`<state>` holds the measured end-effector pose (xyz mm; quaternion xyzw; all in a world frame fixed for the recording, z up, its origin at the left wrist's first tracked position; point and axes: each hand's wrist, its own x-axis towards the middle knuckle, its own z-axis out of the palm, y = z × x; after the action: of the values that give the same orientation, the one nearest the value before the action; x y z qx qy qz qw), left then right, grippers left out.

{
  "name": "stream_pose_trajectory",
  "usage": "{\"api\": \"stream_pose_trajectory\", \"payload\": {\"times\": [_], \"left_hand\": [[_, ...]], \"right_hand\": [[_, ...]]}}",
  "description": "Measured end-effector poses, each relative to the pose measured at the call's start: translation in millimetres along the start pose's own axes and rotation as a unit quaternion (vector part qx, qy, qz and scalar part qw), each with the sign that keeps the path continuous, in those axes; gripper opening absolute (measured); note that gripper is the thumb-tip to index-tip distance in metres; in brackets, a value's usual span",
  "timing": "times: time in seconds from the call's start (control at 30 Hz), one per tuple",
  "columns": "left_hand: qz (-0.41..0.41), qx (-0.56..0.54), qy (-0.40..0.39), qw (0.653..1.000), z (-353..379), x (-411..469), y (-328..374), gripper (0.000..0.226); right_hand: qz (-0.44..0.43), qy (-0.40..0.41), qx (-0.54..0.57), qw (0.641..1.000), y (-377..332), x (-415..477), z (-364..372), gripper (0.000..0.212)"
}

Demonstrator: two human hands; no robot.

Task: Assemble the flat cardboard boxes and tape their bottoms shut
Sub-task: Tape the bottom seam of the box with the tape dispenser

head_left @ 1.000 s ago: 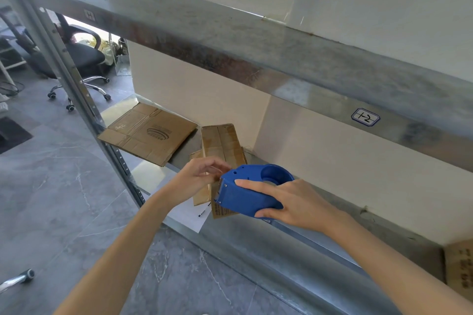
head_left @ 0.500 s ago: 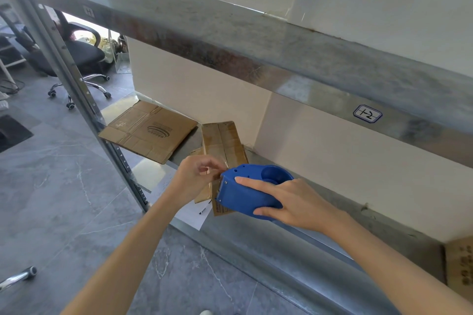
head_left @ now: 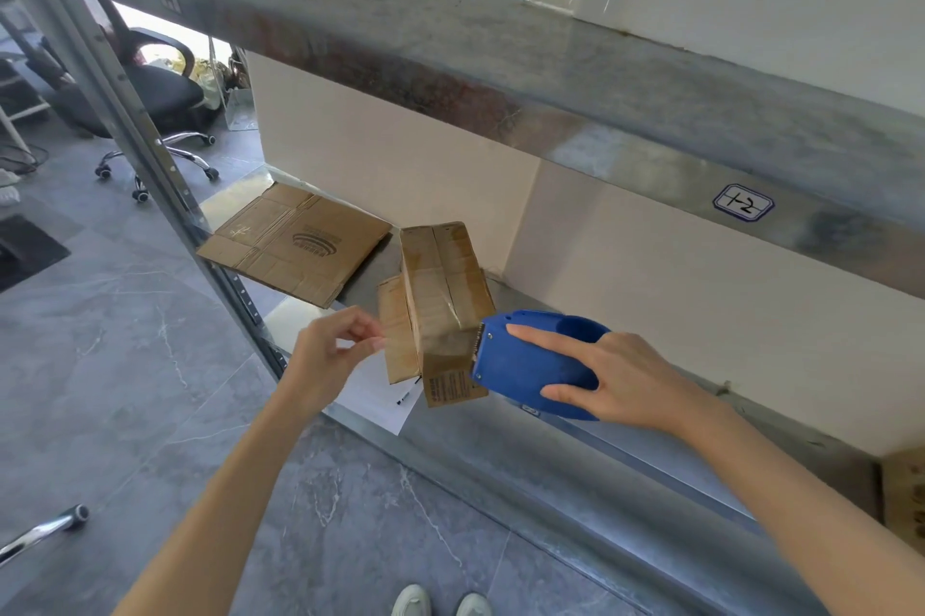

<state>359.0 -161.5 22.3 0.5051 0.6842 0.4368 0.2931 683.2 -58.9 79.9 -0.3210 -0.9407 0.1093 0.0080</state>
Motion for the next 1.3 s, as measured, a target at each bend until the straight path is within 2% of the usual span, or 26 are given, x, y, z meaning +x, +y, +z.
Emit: {"api": "stream_pose_trajectory", "payload": {"times": [0.07,0.13,0.2,0.43,0.57,0.77,1.03,1.13,1.3], "left_hand": [[-0.003,-0.016,-0.010,1.000,3,-1,-3,0.019],[0.003,-0.037,-0.026,0.999,9,1,-3,0.043],[0.018,-0.035,-0.031,0.999,13,3,-4,0.050],[0.048,-0.039,-0.060,0.996,22,8,-11,0.044],[0.064,-0.002,-0.066,0.996,31,15,-17,0.047],[0.087,0.022,-0.046,0.995,40,24,-30,0.051],[0.150,0.035,-0.035,0.987,43,41,-50,0.032],[0.191,0.085,-0.017,0.978,41,44,-53,0.029],[0.212,0.132,0.008,0.968,37,57,-54,0.027]], "right_hand": [[0.006,-0.005,0.006,1.000,2,-1,2,0.074],[0.010,-0.004,0.011,1.000,3,0,4,0.075],[0.016,-0.002,0.016,1.000,5,0,4,0.076],[0.032,-0.004,0.018,0.999,8,-2,4,0.075],[0.040,-0.004,0.009,0.999,10,-3,7,0.075],[0.053,-0.005,-0.006,0.999,12,2,14,0.074],[0.059,0.002,-0.021,0.998,14,12,12,0.075],[0.060,0.004,-0.021,0.998,13,14,14,0.075],[0.066,0.000,-0.018,0.998,13,17,16,0.074]]}}
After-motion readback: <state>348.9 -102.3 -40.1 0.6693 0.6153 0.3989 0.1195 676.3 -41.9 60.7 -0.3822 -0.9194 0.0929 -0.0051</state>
